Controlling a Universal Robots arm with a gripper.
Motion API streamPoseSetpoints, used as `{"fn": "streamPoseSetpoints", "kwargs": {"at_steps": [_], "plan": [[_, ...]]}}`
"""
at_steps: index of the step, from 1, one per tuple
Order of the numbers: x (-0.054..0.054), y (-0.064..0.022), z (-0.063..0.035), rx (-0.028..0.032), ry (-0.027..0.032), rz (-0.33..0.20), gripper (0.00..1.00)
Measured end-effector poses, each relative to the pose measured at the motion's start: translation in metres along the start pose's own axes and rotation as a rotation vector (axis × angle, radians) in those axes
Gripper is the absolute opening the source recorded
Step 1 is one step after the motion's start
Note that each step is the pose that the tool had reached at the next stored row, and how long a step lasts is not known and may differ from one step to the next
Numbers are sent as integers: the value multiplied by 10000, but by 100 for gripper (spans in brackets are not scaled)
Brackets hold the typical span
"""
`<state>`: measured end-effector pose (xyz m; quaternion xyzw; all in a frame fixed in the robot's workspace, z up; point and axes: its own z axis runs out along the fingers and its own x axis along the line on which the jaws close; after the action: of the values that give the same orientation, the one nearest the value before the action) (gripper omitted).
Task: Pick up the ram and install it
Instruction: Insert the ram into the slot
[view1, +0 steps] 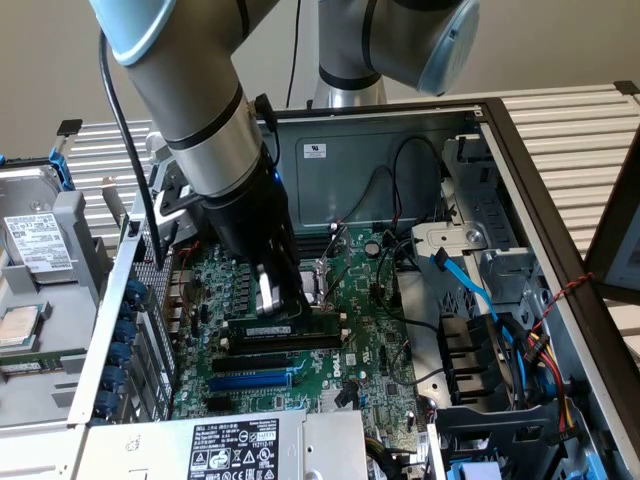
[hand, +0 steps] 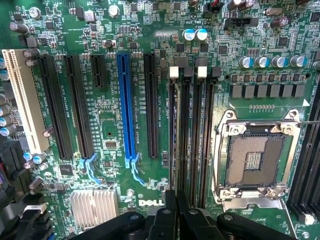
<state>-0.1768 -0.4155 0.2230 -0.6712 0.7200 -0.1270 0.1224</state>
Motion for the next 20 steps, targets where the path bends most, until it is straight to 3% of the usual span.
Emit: {"fn": "streamPoseSetpoints", "kwargs": {"at_steps": [20], "plan": [[1,17,10,6,-10,4,12]]}}
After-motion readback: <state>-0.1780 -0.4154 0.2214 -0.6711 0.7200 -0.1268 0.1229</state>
